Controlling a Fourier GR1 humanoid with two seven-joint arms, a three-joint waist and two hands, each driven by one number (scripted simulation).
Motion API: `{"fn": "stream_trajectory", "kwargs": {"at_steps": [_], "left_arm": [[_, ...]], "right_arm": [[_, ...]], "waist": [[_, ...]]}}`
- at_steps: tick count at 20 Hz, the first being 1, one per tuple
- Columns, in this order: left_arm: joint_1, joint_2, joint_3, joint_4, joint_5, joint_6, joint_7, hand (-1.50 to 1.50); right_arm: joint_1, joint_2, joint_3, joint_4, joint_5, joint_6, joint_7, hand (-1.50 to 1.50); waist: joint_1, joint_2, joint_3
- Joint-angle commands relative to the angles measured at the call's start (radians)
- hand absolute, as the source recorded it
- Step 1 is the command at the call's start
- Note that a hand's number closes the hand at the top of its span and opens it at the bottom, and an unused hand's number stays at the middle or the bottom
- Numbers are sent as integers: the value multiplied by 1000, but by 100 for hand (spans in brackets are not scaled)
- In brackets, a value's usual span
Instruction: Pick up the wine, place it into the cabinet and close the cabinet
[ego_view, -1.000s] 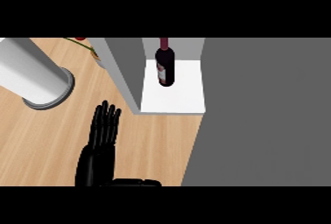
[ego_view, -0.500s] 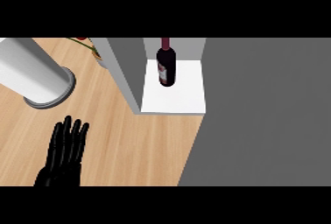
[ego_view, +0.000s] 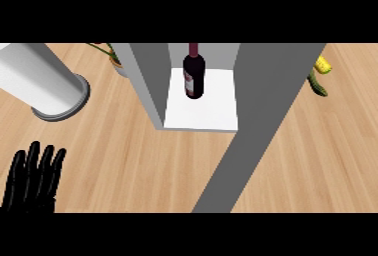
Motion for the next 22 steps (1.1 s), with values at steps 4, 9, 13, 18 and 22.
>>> {"fn": "stream_trajectory", "kwargs": {"at_steps": [4,9,13,18,22], "left_arm": [[86,61,98,-35,77,-108,-19,-150],[126,115,175,-1,126,-225,-40,-150],[116,159,267,-48,196,-262,-4,-150],[101,164,311,22,241,-318,7,-150],[104,197,357,9,268,-367,22,-150]], "right_arm": [[-294,87,195,116,35,-261,20,150],[-485,85,146,253,-14,-393,5,150],[-654,85,30,392,-114,-439,7,150],[-932,88,-71,605,-263,-498,-3,150],[-1122,89,-118,804,-346,-538,-61,150]], "waist": [[11,4,0],[30,8,-2],[41,16,1],[38,20,2],[65,19,2]]}}
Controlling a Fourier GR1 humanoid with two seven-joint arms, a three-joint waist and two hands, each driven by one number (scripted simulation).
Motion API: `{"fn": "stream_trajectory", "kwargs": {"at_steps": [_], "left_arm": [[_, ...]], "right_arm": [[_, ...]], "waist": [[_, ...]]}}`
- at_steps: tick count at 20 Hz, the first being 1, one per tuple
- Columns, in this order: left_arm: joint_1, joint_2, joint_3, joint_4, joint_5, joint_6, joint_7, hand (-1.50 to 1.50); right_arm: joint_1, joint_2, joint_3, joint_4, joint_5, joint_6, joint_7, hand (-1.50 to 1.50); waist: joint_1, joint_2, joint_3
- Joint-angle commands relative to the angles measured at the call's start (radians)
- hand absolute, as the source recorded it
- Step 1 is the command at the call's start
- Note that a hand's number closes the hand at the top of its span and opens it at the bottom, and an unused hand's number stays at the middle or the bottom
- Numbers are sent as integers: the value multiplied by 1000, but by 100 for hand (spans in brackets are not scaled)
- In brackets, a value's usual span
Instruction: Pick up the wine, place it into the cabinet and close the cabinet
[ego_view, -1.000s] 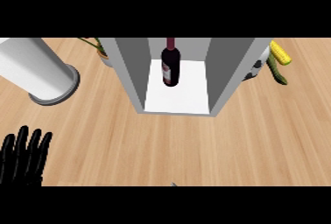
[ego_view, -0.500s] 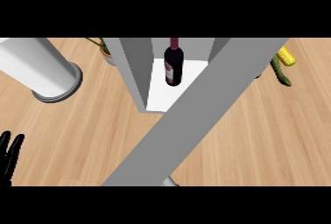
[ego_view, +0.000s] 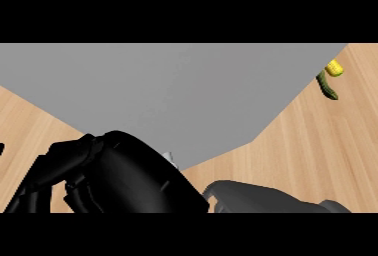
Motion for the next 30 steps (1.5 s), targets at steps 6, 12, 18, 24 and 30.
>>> {"fn": "stream_trajectory", "kwargs": {"at_steps": [6,12,18,24,30], "left_arm": [[13,35,116,1,89,-79,40,-150],[-1,53,156,60,95,-130,40,-150],[-11,37,164,43,86,-88,79,-150],[25,35,221,68,117,-134,74,-150],[1,67,222,25,140,-152,118,-150]], "right_arm": [[-305,12,-167,450,-302,136,-174,150],[-327,13,-138,596,-566,421,-89,150],[-427,13,-231,881,-497,436,-294,150],[-368,-89,-303,990,-449,468,-417,150],[-355,-90,-293,1069,-425,442,-504,150]], "waist": [[11,10,1],[21,15,0],[-19,8,1],[-32,10,2],[-36,18,2]]}}
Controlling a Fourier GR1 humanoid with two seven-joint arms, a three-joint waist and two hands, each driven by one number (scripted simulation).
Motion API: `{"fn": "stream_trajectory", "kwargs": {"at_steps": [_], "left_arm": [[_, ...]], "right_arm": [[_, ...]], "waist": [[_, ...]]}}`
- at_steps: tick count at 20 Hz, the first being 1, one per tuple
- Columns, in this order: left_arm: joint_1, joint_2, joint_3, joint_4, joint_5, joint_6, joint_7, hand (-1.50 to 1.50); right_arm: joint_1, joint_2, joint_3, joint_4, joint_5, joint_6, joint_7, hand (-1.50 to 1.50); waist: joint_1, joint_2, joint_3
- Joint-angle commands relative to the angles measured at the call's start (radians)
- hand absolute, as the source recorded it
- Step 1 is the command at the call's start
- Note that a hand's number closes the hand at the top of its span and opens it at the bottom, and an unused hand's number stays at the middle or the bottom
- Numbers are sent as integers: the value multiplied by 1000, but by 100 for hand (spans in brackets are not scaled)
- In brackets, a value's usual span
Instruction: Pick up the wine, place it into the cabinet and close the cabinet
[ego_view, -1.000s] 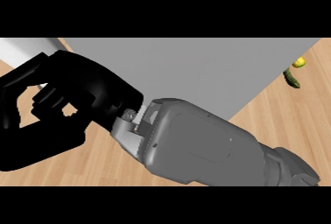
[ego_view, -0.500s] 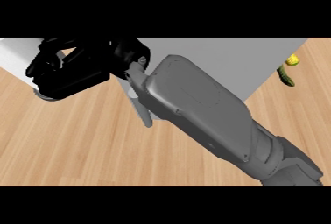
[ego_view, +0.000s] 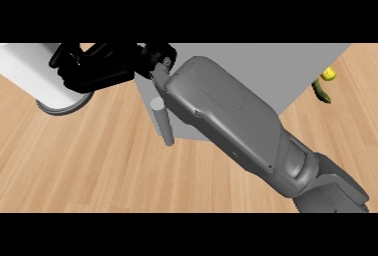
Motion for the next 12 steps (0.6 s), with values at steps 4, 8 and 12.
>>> {"fn": "stream_trajectory", "kwargs": {"at_steps": [4,8,12], "left_arm": [[-19,-3,-15,-35,30,-13,26,-150],[-36,-8,-36,-57,36,0,39,-150],[-48,-28,-90,-88,37,24,58,-150]], "right_arm": [[79,-137,-78,142,17,-7,-105,150],[71,-147,-89,157,3,-30,-122,150],[69,-161,-76,153,-14,-2,-134,150]], "waist": [[-47,46,33],[-61,55,32],[-85,60,33]]}}
